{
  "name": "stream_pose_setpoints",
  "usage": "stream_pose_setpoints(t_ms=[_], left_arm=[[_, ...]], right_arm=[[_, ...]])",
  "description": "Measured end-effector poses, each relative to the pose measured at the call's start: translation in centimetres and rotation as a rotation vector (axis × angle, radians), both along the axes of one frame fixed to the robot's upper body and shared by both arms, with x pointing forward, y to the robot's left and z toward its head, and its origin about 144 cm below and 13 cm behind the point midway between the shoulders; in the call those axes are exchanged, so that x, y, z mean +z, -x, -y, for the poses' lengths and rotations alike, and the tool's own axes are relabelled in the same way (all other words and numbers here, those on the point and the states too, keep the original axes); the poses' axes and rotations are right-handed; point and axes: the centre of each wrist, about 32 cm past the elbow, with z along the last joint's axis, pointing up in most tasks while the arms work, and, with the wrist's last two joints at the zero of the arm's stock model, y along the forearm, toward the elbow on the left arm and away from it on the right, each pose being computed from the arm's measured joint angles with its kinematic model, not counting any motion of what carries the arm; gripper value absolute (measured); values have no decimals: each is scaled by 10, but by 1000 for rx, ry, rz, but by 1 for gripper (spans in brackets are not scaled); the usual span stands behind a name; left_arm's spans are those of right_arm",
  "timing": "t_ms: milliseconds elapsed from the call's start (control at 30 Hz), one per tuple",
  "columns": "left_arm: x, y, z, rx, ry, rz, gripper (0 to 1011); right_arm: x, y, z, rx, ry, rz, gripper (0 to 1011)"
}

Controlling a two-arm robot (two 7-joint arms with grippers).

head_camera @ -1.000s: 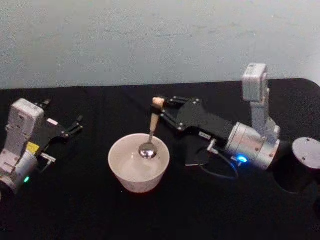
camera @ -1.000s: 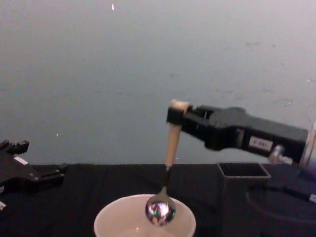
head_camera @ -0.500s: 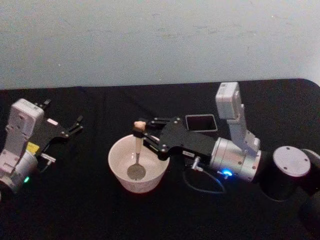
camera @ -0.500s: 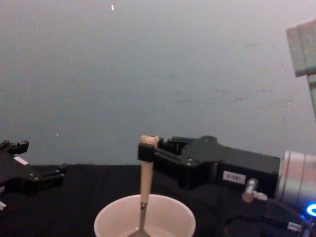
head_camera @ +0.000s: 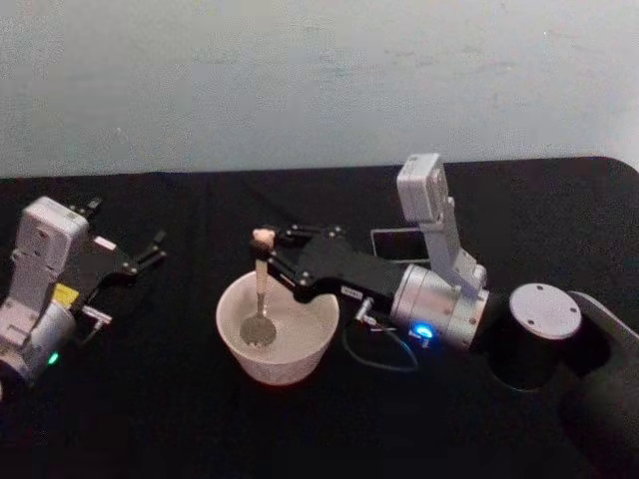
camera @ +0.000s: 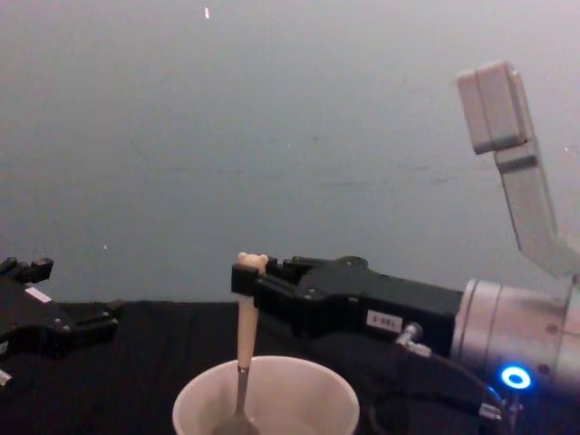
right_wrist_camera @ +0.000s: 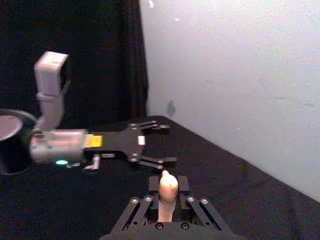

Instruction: Pick up the stirring spoon with one hand, stir inside the cup, then place it back in its original position.

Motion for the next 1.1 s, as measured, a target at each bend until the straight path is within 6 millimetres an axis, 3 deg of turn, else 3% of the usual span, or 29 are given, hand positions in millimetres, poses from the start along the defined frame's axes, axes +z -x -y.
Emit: stream_pose_setpoints(t_ms=[500,1100], left_arm=[[0,0,0,0,0,0,1001],[0,0,0,0,0,0,1001]], right_arm=[[3,-17,5,-129,-5,6,214],[6,14,34,-81,32,13,214]])
